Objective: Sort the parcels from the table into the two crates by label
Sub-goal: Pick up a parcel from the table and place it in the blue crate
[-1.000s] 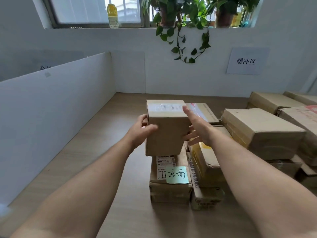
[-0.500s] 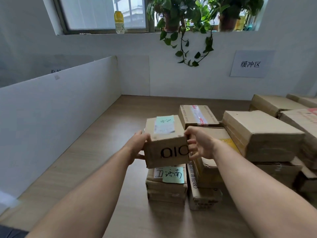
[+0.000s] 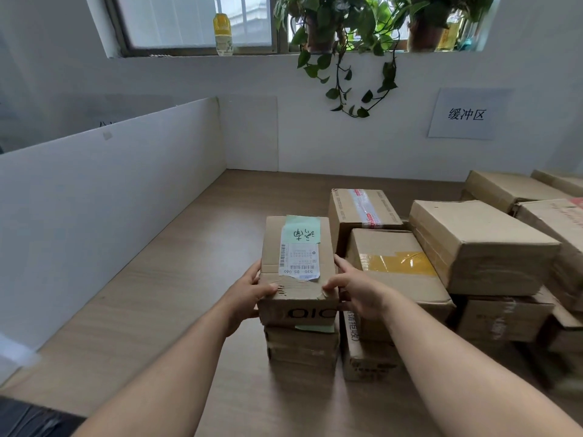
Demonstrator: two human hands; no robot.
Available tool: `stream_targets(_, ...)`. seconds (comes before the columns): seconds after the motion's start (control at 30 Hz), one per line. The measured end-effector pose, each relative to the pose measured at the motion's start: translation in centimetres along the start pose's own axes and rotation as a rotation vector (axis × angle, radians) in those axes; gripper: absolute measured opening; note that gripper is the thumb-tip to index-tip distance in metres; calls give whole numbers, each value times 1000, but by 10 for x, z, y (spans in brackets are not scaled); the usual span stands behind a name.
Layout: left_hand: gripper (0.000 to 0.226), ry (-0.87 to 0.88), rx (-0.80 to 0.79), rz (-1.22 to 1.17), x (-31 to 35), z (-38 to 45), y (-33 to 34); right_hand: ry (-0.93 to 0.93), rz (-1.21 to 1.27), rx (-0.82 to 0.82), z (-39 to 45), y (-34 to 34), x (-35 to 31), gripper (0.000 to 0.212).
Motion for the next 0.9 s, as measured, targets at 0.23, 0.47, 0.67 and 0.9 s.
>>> stream_targets(0.23, 65, 67, 30, -67, -7, -14, -4, -84, -29, -63, -17, 11, 12, 98)
stream_targets(0.47, 66, 178, 110, -71, -3, -32, -11, -198, 7, -111, -34, 13, 2, 102)
stream_targets(0.67, 58, 262, 233, -58, 6, -59, -29, -247, -27, -198, -43, 30, 0, 110)
stream_targets(0.9, 63, 274, 389, -72, -21, -115, -58, -276, -35, -365, -50, 73, 10, 98)
Point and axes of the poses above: each hand's wrist, its own z-axis towards the middle knuckle, its own y-axis out of the palm, x = y × z, the point moved 10 cm from there along z, towards the middle knuckle, and after that the axes turned 7 degrees about x, right-handed, at the moved point
